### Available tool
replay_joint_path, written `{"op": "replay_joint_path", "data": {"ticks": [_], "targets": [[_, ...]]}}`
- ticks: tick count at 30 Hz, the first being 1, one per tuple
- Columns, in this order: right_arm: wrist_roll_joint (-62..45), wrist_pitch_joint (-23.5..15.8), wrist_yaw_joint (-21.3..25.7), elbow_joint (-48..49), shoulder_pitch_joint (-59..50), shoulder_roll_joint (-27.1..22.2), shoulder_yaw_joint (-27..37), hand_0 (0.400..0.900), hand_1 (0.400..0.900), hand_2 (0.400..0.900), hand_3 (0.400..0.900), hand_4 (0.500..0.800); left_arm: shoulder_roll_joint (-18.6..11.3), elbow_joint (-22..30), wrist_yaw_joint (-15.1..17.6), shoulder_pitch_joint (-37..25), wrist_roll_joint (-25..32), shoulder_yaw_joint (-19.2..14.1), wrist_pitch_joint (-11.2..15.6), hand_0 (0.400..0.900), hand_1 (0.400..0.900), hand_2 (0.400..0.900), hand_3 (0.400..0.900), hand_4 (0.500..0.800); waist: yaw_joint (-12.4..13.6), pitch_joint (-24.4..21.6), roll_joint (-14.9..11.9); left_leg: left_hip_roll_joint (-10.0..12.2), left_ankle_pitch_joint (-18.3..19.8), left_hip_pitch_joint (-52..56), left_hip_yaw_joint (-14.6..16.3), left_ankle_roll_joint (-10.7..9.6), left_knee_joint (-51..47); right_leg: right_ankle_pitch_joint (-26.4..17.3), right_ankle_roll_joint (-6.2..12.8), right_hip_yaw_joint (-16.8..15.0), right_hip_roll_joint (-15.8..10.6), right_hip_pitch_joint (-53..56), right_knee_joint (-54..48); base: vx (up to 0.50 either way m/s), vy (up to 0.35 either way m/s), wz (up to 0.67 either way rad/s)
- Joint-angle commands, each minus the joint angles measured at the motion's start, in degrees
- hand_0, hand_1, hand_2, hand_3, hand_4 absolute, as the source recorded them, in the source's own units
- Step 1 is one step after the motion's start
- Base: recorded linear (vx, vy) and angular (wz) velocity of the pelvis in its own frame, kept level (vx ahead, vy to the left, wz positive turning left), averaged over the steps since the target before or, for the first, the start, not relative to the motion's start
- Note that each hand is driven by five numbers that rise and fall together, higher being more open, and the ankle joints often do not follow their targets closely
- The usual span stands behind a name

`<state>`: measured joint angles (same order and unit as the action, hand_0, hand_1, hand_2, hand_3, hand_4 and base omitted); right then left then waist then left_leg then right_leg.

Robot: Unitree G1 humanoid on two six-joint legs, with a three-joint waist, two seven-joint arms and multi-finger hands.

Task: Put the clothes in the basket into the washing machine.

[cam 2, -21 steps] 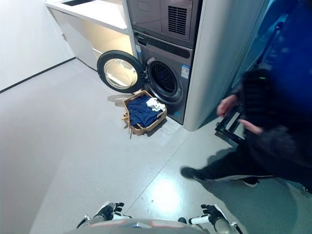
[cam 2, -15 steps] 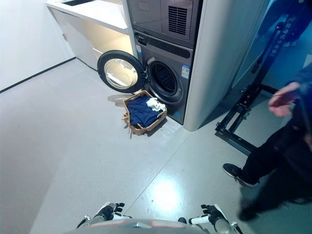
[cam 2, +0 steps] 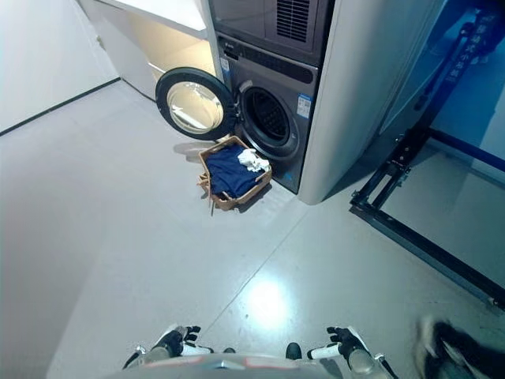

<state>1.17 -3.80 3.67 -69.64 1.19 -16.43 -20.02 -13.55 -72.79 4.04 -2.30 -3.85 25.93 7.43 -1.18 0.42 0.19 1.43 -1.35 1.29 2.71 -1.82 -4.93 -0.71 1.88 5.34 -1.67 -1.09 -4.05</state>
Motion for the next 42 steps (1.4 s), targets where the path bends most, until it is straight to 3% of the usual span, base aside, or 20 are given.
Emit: {"op": "replay_joint_path", "data": {"ticks": [1, 4, 5, 6, 9, 12, 14, 17, 19, 21, 23, 25, 27, 29, 32, 35, 37, 38, 40, 42], "targets": [[0.5, -0.8, 1.4, -3.2, -1.0, -0.3, 0.5, 0.900, 0.900, 0.900, 0.900, 0.800, -2.0, -2.8, 1.5, -4.6, 1.3, -3.4, 0.8, 0.900, 0.900, 0.900, 0.900, 0.800, -0.3, 0.7, -3.3, -4.8, 5.5, -2.1, -2.0, 5.1, 2.5, 2.5, 4.96, -1.1, -4.9, -5.4, 14.7, 0.15, 0.169, 0.19], [0.3, -0.7, 1.3, -5.1, -0.3, -1.1, 1.9, 0.900, 0.900, 0.900, 0.900, 0.800, -2.5, -2.3, 0.9, -4.9, 0.9, -3.4, 0.8, 0.900, 0.900, 0.900, 0.900, 0.800, -0.8, 1.6, -3.1, -5.9, 7.0, -1.3, -3.4, 6.0, 4.5, 0.7, 4.69, -1.7, -5.7, -7.9, 23.2, 0.17, 0.161, 0.39], [-0.1, -0.7, 1.0, -6.5, 1.1, -1.3, 3.0, 0.900, 0.900, 0.900, 0.900, 0.800, -2.8, -1.8, 0.2, -4.8, 0.6, -3.4, 0.7, 0.900, 0.900, 0.900, 0.900, 0.800, -1.5, 2.9, -2.9, -7.0, 8.4, 0.0, -4.8, 7.3, 6.3, -2.9, 3.99, -3.0, -6.4, -10.7, 32.1, 0.19, 0.190, 0.42], [-0.4, -0.8, 0.9, -7.0, 1.5, -1.5, 3.4, 0.900, 0.900, 0.900, 0.900, 0.800, -3.1, -1.8, 0.0, -4.8, 0.6, -3.4, 0.7, 0.900, 0.900, 0.900, 0.900, 0.800, -1.8, 3.4, -2.3, -6.9, 8.7, 0.3, -5.3, 7.5, 6.8, -3.5, 3.43, -3.4, -5.8, -12.8, 35.9, 0.24, 0.236, 0.53], [-1.5, -1.1, 0.6, -7.5, 2.6, -1.6, 4.9, 0.900, 0.900, 0.900, 0.900, 0.800, -3.4, -2.3, -0.4, -4.8, 0.4, -3.2, 0.5, 0.900, 0.900, 0.900, 0.900, 0.800, -3.1, 4.2, -1.2, -6.6, 9.8, 2.1, -7.4, 7.5, 7.8, -0.9, 2.27, -4.6, -3.7, -18.6, 42.0, 0.22, 0.095, 0.38], [-1.7, -1.3, 0.3, -7.4, 3.4, -1.5, 5.3, 0.900, 0.900, 0.900, 0.900, 0.800, -3.2, -2.6, -0.5, -4.6, 0.3, -2.9, 0.9, 0.900, 0.900, 0.900, 0.900, 0.800, -4.4, 4.4, -1.0, -7.0, 10.6, 4.9, -9.8, 6.7, 7.7, 0.7, 1.63, -4.2, -2.1, -20.7, 36.6, 0.31, -0.002, 0.42], [-1.0, -1.4, 0.2, -7.2, 3.7, -1.3, 5.5, 0.900, 0.900, 0.900, 0.900, 0.800, -2.6, -3.4, -0.5, -4.4, 0.8, -2.4, 1.5, 0.900, 0.900, 0.900, 0.900, 0.800, -5.8, 3.8, -1.9, -8.4, 11.5, 9.4, -11.7, 5.6, 5.4, -3.2, 3.12, -1.1, -2.4, -23.3, 18.9, 0.51, -0.088, 0.34], [0.2, -1.2, 0.2, -6.5, 3.4, -1.1, 5.9, 0.900, 0.900, 0.900, 0.900, 0.800, -2.1, -4.3, -0.4, -4.3, 0.9, -2.4, 1.9, 0.900, 0.900, 0.900, 0.900, 0.800, -7.0, 3.8, -2.2, -7.9, 12.3, 13.9, -13.3, 4.3, 2.9, -9.8, 4.92, 1.6, -1.5, -23.3, 1.0, 0.48, -0.102, 0.31], [0.6, -1.0, 0.3, -6.0, 3.7, -1.1, 6.2, 0.900, 0.900, 0.900, 0.900, 0.800, -1.8, -4.7, -0.6, -3.9, 1.1, -2.6, 1.9, 0.900, 0.900, 0.900, 0.900, 0.800, -7.7, 3.8, -1.7, -7.3, 12.7, 16.3, -14.1, 3.6, 2.3, -11.0, 4.96, 1.1, -0.4, -24.2, 0.3, 0.50, -0.106, 0.35], [0.4, -1.3, -0.1, -6.1, 4.0, -1.3, 7.0, 0.900, 0.900, 0.900, 0.900, 0.800, -1.6, -5.6, -0.8, -3.4, 0.5, -2.9, 1.7, 0.900, 0.900, 0.900, 0.900, 0.800, -8.9, 2.5, -1.4, -6.4, 12.0, 17.7, -15.1, 2.6, 3.6, -12.0, 3.49, -0.3, 1.0, -23.1, 0.4, 0.57, -0.163, 0.45], [0.0, -1.3, -0.2, -6.4, 3.9, -1.7, 7.8, 0.900, 0.900, 0.900, 0.900, 0.800, -1.1, -6.2, -1.0, -3.3, 0.3, -2.2, 1.7, 0.900, 0.900, 0.900, 0.900, 0.800, -9.3, 1.7, 0.1, -5.2, 8.5, 16.9, -14.8, 1.0, 8.4, -12.2, 2.61, -1.0, 2.8, -21.4, 1.1, 0.59, -0.172, 0.32], [-0.4, -1.2, -0.1, -6.9, 3.4, -2.4, 8.1, 0.900, 0.900, 0.900, 0.900, 0.800, -0.9, -5.5, -1.2, -3.5, -0.1, -1.5, 1.6, 0.900, 0.900, 0.900, 0.900, 0.800, -9.6, 1.0, 1.3, -5.3, -2.3, 13.7, -14.3, -2.9, 18.7, -11.3, 1.09, -0.5, 4.4, -17.5, 0.8, 0.55, -0.137, 0.24], [-1.4, -1.3, 0.0, -6.5, 2.3, -3.2, 7.7, 0.900, 0.900, 0.900, 0.900, 0.800, -1.0, -3.7, -1.1, -4.6, -0.6, -0.3, 1.9, 0.900, 0.900, 0.900, 0.900, 0.800, -9.1, 0.9, 0.6, -7.7, -10.3, 4.9, -12.1, -6.3, 36.9, -8.8, -0.53, -1.1, 4.3, -12.6, -0.2, 0.53, -0.162, 0.16], [-2.4, -1.2, 0.8, -6.0, 0.9, -3.7, 6.4, 0.900, 0.900, 0.900, 0.900, 0.800, -1.4, -1.9, -1.0, -6.1, -0.3, 0.5, 1.9, 0.900, 0.900, 0.900, 0.900, 0.800, -7.3, 2.7, -1.8, -9.9, -6.5, -4.0, -7.6, -5.4, 51.0, -6.9, -1.45, -2.1, 2.6, -8.0, -0.1, 0.47, -0.238, 0.00], [-3.2, -1.4, 1.6, -4.7, -0.7, -3.5, 3.9, 0.900, 0.900, 0.900, 0.900, 0.800, -1.6, 0.1, 0.2, -6.9, 0.7, 1.1, 2.5, 0.900, 0.900, 0.900, 0.900, 0.800, -4.6, 3.9, -4.3, -6.0, -1.7, -12.7, -1.0, -1.4, 54.9, -4.0, -3.30, -3.9, 2.5, -4.3, 1.0, 0.41, -0.210, -0.50], [-3.6, -1.6, 2.4, -4.7, -1.4, -2.4, 2.3, 0.900, 0.900, 0.900, 0.900, 0.800, -1.5, -0.7, 0.9, -6.5, 0.8, 1.5, 2.5, 0.900, 0.900, 0.900, 0.900, 0.800, -2.7, 4.5, -5.9, -0.9, 1.4, -19.3, 0.8, 1.5, 45.4, -0.8, -3.43, -6.3, 3.2, -1.1, 2.3, 0.42, -0.083, -0.62], [-3.0, -1.5, 2.6, -5.1, -1.3, -1.8, 1.4, 0.900, 0.900, 0.900, 0.900, 0.800, -1.5, -1.5, 1.3, -6.6, 0.9, 1.5, 2.0, 0.900, 0.900, 0.900, 0.900, 0.800, -2.1, 4.6, -6.4, 2.1, 0.6, -20.8, 1.6, 1.7, 36.3, 1.5, -2.96, -6.9, 3.7, 1.0, 2.6, 0.33, -0.014, -0.38], [-3.0, -1.5, 2.6, -5.1, -1.3, -1.8, 1.4, 0.900, 0.900, 0.900, 0.900, 0.800, -1.5, -1.5, 1.3, -6.6, 0.9, 1.5, 2.0, 0.900, 0.900, 0.900, 0.900, 0.800, -2.2, 4.5, -6.6, 1.9, 0.3, -20.8, 1.7, 1.7, 36.0, 1.5, -2.95, -6.9, 3.6, 0.8, 2.6, 0.41, 0.072, -0.53], [-2.2, -1.4, 3.3, -5.6, -1.9, -1.7, 0.1, 0.900, 0.900, 0.900, 0.900, 0.800, -1.9, -2.0, 1.4, -6.6, 0.8, 1.3, 1.8, 0.900, 0.900, 0.900, 0.900, 0.800, -0.7, 4.5, -5.2, 5.7, -5.9, -19.5, -1.3, -0.1, 12.7, 5.1, -1.22, -8.9, 4.7, 5.1, 2.2, 0.56, 0.158, -0.67], [-1.8, -1.6, 3.3, -5.5, -2.6, -2.1, -0.7, 0.900, 0.900, 0.900, 0.900, 0.800, -1.8, -2.2, 1.5, -6.4, 0.5, 1.3, 1.7, 0.900, 0.900, 0.900, 0.900, 0.800, -0.2, 3.6, -4.4, 8.9, -8.5, -19.9, -2.1, -1.7, 1.8, 7.3, -0.26, -10.4, 4.4, 7.1, 2.8, 0.51, 0.185, -0.52]]}}
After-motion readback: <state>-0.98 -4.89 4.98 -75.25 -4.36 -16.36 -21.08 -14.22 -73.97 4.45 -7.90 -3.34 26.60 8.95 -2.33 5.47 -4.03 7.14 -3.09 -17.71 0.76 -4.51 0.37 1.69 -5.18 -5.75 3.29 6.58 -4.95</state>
